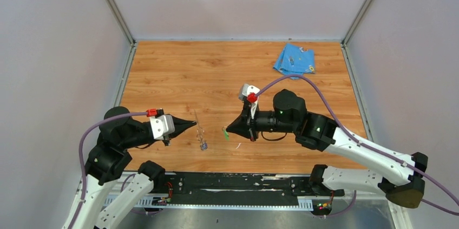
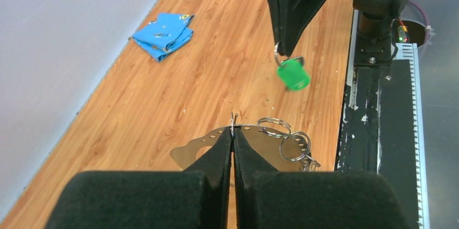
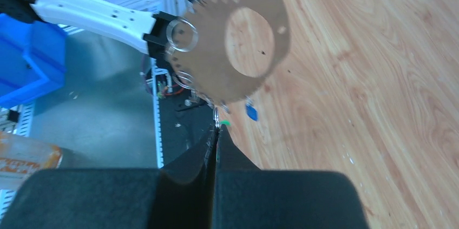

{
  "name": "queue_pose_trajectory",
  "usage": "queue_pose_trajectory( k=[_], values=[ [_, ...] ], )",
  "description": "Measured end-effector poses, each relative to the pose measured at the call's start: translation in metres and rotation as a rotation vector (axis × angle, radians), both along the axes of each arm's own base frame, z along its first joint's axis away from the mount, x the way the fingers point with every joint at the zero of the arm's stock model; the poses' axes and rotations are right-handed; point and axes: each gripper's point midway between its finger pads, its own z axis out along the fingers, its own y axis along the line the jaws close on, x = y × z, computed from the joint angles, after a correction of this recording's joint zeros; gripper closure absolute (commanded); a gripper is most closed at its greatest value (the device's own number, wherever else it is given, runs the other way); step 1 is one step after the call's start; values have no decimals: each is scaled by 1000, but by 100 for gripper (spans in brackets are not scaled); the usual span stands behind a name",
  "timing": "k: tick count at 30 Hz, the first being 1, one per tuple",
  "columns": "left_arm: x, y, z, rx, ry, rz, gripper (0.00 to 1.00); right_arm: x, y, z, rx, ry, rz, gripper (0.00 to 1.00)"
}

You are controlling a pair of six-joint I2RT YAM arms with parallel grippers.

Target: Put the keys on the keyring

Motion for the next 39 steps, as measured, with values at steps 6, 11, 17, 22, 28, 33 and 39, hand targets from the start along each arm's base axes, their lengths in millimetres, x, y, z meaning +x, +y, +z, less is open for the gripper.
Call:
queue_pose_trajectory(
  k=[6,11,17,22,28,33,39],
  values=[
    [2,0,0,6,-14,3,100,-15,19,34,4,7,91,100],
    [3,0,-1,9,-12,4,100,-17,35,45,-16,13,119,100],
    [3,0,-1,11,-15,6,100,-17,47,60,-13,3,132,100],
    [4,0,-2,16,-19,6,100,-13,60,62,-36,10,129,100],
    [5,0,-2,19,-18,5,100,-15,70,46,-80,28,136,100],
    [5,0,-2,20,-19,4,100,-17,73,45,-80,28,143,100],
    [4,-1,-2,21,-25,-8,100,-16,75,49,-64,23,136,100]
  ],
)
